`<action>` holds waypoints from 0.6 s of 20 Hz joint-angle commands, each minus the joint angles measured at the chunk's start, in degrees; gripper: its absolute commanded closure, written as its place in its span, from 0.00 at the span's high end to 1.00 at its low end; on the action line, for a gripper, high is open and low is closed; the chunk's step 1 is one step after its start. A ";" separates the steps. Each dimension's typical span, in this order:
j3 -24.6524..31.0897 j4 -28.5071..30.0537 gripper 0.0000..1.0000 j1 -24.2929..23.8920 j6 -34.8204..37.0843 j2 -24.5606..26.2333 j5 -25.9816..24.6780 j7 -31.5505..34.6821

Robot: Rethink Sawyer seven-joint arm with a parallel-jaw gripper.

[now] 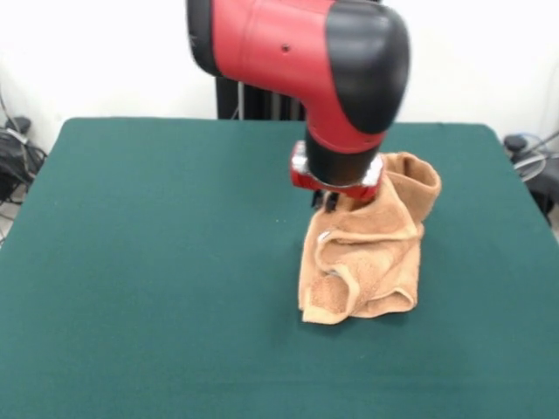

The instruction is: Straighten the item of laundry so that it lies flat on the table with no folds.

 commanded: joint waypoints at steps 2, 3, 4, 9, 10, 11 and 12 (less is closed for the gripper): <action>3.92 1.63 0.00 -4.97 -0.68 0.49 -3.61 1.01; 4.24 1.93 0.00 -5.45 -1.21 0.45 -3.76 0.68; 4.51 2.51 0.00 -5.68 -1.85 0.28 -3.77 0.51; 5.73 2.57 0.00 -6.36 -0.41 0.06 -3.02 1.78; 6.03 3.20 0.00 -6.36 -0.96 -0.22 -2.59 2.34; 6.36 3.67 0.00 -6.31 -1.46 -0.38 -2.11 3.02; 6.69 4.08 0.00 -6.26 -1.83 -0.36 -1.52 3.82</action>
